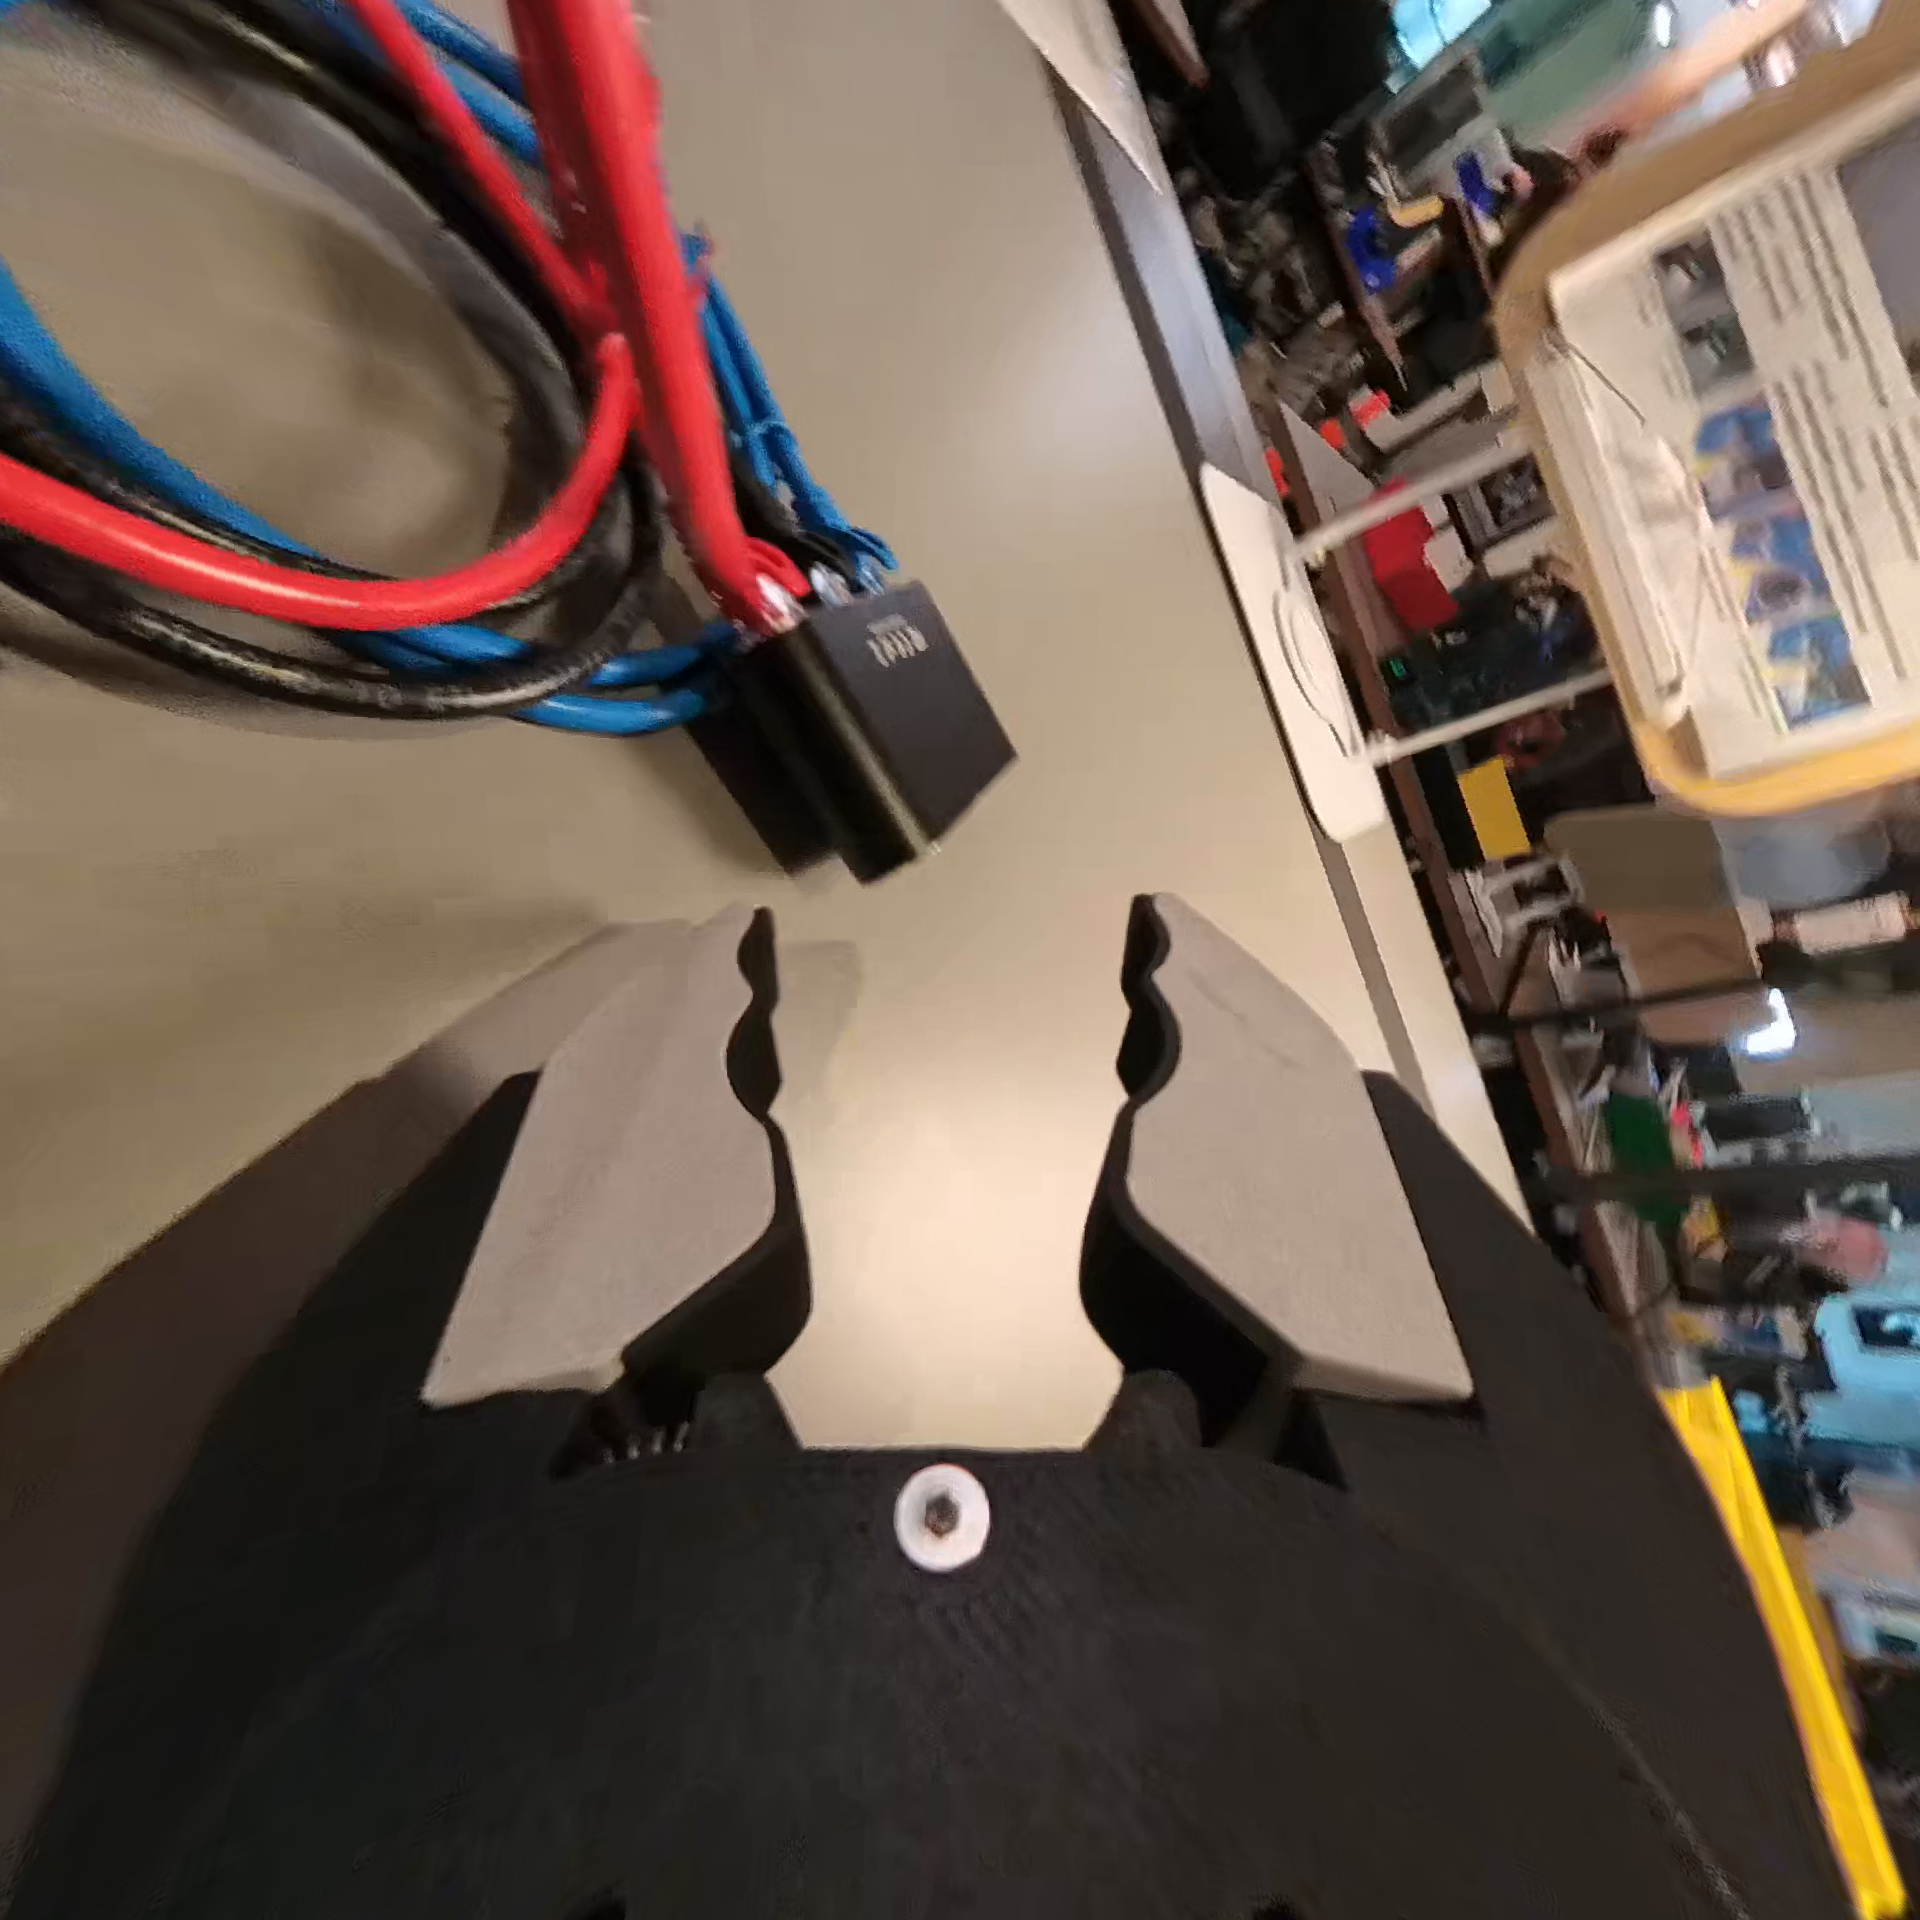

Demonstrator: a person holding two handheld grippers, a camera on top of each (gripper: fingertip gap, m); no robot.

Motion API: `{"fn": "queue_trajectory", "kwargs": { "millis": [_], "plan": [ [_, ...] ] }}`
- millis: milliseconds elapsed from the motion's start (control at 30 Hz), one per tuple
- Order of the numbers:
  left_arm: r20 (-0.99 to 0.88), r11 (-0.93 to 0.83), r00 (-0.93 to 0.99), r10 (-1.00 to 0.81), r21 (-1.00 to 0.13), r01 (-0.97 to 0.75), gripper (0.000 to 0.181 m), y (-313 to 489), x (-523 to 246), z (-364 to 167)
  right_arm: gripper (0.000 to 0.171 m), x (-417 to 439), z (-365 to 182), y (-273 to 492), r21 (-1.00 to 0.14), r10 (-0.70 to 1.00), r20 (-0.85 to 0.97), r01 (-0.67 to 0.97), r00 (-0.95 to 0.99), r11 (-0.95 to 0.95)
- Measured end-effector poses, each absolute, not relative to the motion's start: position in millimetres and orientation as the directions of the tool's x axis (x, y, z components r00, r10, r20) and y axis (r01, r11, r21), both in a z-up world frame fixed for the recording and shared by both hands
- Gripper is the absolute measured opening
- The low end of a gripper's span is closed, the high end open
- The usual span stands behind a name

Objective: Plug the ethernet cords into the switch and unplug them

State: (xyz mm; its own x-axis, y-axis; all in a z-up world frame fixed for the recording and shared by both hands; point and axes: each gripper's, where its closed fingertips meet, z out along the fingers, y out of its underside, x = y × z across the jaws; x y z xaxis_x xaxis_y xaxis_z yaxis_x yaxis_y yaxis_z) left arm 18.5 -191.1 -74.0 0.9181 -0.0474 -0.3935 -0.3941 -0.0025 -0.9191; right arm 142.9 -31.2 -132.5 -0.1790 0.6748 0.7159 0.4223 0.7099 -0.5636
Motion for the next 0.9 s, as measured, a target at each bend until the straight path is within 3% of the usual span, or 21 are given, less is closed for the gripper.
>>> {"fn": "queue_trajectory", "kwargs": {
  "millis": [167, 400, 467, 900],
  "plan": [
    [-0.480, -0.107, 0.877, 0.002, -0.872, -0.477, 0.047, -181, 14, -88, 0.063, 114, -146, -39, -0.436, 0.566, 0.776, 0.412, -0.277, 0.800],
    [-0.636, -0.271, 0.767, -0.084, -0.726, -0.632, 0.049, -167, 24, -122, 0.039, 86, -150, -37, -0.190, 0.334, 0.891, 0.414, -0.308, 0.890],
    [-0.663, -0.289, 0.743, -0.089, -0.697, -0.656, 0.049, -166, 25, -127, 0.026, 78, -147, -34, -0.124, 0.257, 0.927, 0.423, -0.273, 0.898],
    [-0.557, -0.212, 0.831, 0.005, -0.813, -0.543, 0.048, -172, 11, -104, 0.024, 89, -114, -38, 0.062, -0.049, 0.998, 0.342, -0.046, 0.938]
  ]
}}
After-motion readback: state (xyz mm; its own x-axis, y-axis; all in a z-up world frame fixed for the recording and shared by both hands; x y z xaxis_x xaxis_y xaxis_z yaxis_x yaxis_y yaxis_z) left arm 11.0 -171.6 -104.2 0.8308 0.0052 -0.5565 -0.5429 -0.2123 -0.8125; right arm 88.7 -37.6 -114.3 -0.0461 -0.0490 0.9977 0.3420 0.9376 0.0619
